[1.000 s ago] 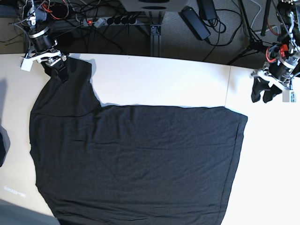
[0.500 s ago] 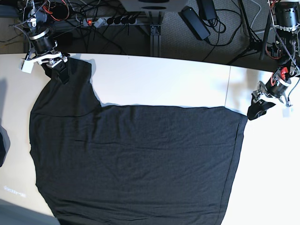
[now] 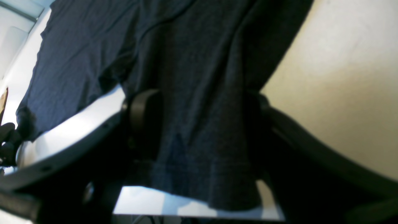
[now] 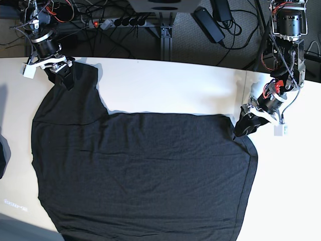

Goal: Fold the T-shirt properly
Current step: 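Reach the left gripper to the opposite shirt corner and grasp it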

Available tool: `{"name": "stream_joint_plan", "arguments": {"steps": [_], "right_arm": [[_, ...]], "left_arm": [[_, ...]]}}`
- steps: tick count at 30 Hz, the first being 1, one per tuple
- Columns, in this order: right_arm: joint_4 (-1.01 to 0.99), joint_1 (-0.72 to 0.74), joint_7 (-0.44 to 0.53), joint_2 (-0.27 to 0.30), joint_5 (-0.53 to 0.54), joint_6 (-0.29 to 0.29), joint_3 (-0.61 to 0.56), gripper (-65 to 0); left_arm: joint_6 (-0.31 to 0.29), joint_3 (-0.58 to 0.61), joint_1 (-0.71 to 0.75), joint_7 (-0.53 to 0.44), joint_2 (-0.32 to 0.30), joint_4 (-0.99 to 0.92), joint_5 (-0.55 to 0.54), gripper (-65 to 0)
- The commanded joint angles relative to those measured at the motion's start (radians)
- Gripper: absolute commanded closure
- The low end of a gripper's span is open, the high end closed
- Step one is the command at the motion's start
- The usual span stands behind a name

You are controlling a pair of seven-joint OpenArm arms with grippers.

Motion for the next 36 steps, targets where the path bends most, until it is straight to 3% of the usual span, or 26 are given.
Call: {"name": "stream_joint_plan", "arguments": {"steps": [1,5,9,17,28,36], "right_arm": [[0.0,-0.01,-0.045,0.003,-0.022,-0.004,-0.002,-38.8],[0.0,-0.01,-0.045,0.003,-0.028,-0.004,-0.002,-38.8],[0.0,-0.01,-0.045,0.003,-0.042,-0.004,-0.002,-38.8],[0.0,-0.009,-0.044,0.003,-0.04,-0.004,-0.002,-38.8],[0.0,-0.009,-0.045,0.003,-0.04,-0.004,-0.002,-38.8],[0.0,-0.009,-0.045,0.003,-0.04,-0.003,-0.002,-38.8]], "left_arm": [[0.06,0.011,0.017,0.081,0.009,-0.016,0.058,-34.7],[0.064,-0.015,0.002,0.077,0.008,-0.016,0.074,-34.7],[0.112,-0.094,-0.019,0.077,-0.008,-0.016,0.108,-34.7],[0.157,-0.129,-0.035,0.056,-0.097,-0.016,0.178,-34.7],[0.156,0.026,-0.086,0.063,-0.094,-0.082,0.182,-34.7],[0.158,0.074,-0.087,0.14,-0.083,-0.082,0.222,-34.7]]}}
